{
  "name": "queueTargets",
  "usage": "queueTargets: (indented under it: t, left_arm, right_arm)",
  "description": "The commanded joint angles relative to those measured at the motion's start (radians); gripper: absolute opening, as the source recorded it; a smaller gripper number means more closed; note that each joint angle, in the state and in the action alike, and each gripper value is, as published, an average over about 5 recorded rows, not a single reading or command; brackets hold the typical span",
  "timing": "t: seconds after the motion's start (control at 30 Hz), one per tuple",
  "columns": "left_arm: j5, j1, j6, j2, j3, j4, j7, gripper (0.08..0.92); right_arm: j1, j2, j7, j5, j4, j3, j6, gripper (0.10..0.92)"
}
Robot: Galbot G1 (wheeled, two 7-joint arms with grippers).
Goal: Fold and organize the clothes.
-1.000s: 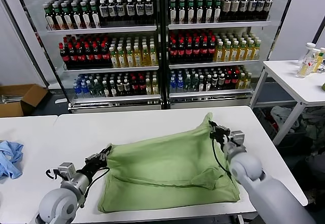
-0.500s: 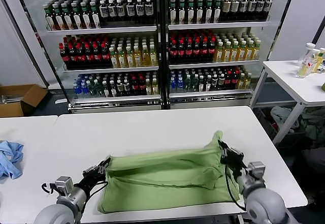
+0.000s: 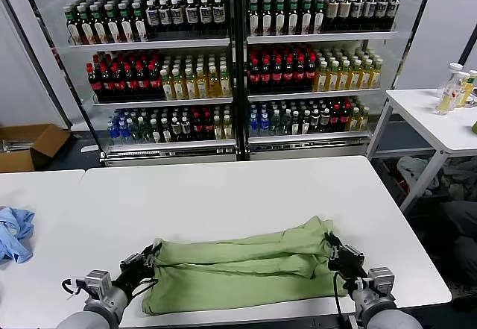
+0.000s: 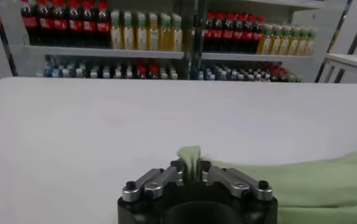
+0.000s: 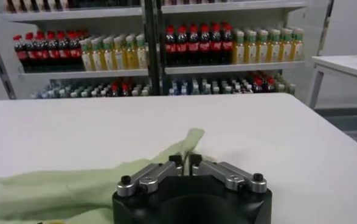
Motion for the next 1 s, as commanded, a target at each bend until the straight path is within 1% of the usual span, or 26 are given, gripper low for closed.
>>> queueTargets:
  t: [0.03, 0.2, 0.33, 0.53, 0.63, 0.7, 0.8, 1.0]
  left_arm:
    - [0.193, 0.058, -0.052, -0.093, 0.011, -0.051, -0.098, 0.287]
    - [0.283, 0.103, -0.053, -0.163, 0.036, -0.063, -0.146, 0.434]
    - [0.322, 0.11, -0.028, -0.207, 0.058, -0.05, -0.18, 0.564]
    - [0.356, 0.102, -0.022, -0.241, 0.083, -0.026, -0.189, 0.736]
    - [0.361, 0.097, -0.022, -0.248, 0.088, -0.009, -0.188, 0.799]
    - [0.361, 0.097, -0.022, -0.25, 0.092, -0.003, -0.186, 0.815]
    - [0.359, 0.099, -0.022, -0.254, 0.097, 0.002, -0.182, 0.795]
    - [0.314, 0.102, -0.01, -0.263, 0.095, 0.008, -0.171, 0.636]
  right_arm:
    - [-0.039, 0.023, -0.014, -0.094, 0.018, -0.009, 0.001, 0.293]
    - [-0.039, 0.028, -0.004, -0.113, 0.015, -0.008, 0.006, 0.448]
    - [-0.037, 0.033, -0.001, -0.123, 0.019, -0.013, 0.005, 0.57]
    - [-0.031, 0.036, 0.012, -0.126, 0.018, -0.018, 0.006, 0.741]
    - [-0.029, 0.035, 0.016, -0.124, 0.017, -0.018, 0.006, 0.802]
    - [-0.027, 0.033, 0.018, -0.123, 0.018, -0.017, 0.005, 0.816]
    - [-0.025, 0.033, 0.02, -0.119, 0.019, -0.017, 0.005, 0.822]
    - [-0.025, 0.03, 0.024, -0.098, 0.026, -0.013, 0.006, 0.823]
